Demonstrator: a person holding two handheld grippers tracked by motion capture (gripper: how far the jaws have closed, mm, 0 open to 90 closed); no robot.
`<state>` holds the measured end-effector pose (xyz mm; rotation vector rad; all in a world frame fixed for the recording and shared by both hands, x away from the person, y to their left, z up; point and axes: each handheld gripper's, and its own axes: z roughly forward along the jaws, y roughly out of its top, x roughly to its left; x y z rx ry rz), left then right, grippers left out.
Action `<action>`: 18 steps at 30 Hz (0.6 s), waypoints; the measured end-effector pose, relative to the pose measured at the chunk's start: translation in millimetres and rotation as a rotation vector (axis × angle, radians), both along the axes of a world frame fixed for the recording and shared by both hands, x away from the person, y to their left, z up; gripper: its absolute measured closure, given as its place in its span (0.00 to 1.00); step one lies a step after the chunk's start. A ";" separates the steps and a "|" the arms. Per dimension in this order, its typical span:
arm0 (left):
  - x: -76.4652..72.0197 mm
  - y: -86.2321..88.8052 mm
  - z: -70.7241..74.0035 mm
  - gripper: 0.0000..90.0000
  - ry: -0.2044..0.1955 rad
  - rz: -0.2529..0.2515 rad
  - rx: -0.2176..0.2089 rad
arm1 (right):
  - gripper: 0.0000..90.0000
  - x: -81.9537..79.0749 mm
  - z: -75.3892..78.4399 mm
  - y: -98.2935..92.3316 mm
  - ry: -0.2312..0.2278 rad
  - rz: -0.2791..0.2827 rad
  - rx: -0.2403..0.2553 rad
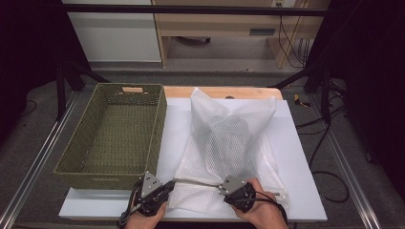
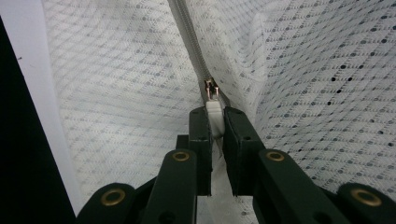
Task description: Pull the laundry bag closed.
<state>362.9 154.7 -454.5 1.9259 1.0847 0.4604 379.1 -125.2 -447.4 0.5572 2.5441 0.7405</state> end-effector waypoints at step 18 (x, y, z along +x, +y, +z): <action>-1.2 -0.2 0.3 0.99 0.000 0.001 0.013 | 0.91 -7.5 -1.7 -17.9 0.008 -0.012 -0.022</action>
